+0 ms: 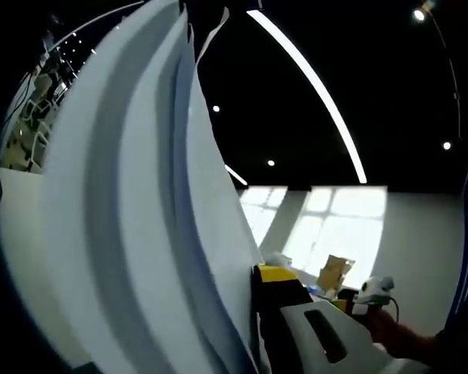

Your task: Organize the stack of printing papers by aligning and flattening the scattered papers on the table

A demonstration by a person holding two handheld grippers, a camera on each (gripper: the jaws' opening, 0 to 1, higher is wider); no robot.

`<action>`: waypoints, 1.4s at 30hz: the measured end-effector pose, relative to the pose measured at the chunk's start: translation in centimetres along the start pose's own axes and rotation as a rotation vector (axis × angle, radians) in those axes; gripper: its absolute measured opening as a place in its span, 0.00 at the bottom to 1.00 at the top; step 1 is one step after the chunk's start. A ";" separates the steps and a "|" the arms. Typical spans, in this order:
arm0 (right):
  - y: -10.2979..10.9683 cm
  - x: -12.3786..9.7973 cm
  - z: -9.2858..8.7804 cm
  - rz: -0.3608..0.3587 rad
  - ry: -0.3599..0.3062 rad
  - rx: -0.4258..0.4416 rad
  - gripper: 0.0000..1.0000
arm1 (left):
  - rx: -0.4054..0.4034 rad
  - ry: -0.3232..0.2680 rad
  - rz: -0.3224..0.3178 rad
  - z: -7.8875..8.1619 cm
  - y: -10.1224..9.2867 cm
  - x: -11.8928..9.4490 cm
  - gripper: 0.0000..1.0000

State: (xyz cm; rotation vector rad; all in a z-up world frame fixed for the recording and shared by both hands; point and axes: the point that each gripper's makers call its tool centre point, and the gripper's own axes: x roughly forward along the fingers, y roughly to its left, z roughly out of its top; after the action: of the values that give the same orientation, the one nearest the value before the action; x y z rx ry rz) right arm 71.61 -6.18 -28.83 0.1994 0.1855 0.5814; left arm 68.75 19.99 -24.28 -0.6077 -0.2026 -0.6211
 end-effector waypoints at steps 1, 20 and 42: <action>-0.1 0.0 0.0 -0.001 -0.001 0.001 0.81 | 0.000 0.000 0.000 0.0 0.0 0.0 0.07; -1.8 -0.5 0.4 -0.035 -0.007 0.015 0.81 | 0.001 0.002 0.001 0.0 0.1 0.0 0.07; -3.8 -1.1 1.1 -0.071 -0.027 0.032 0.80 | 0.001 0.004 0.002 -0.1 0.0 0.0 0.07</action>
State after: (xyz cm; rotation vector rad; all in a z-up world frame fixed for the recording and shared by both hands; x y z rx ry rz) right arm 72.88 -10.04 -28.57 0.2305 0.1751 0.5048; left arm 68.74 19.88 -24.35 -0.6055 -0.1988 -0.6206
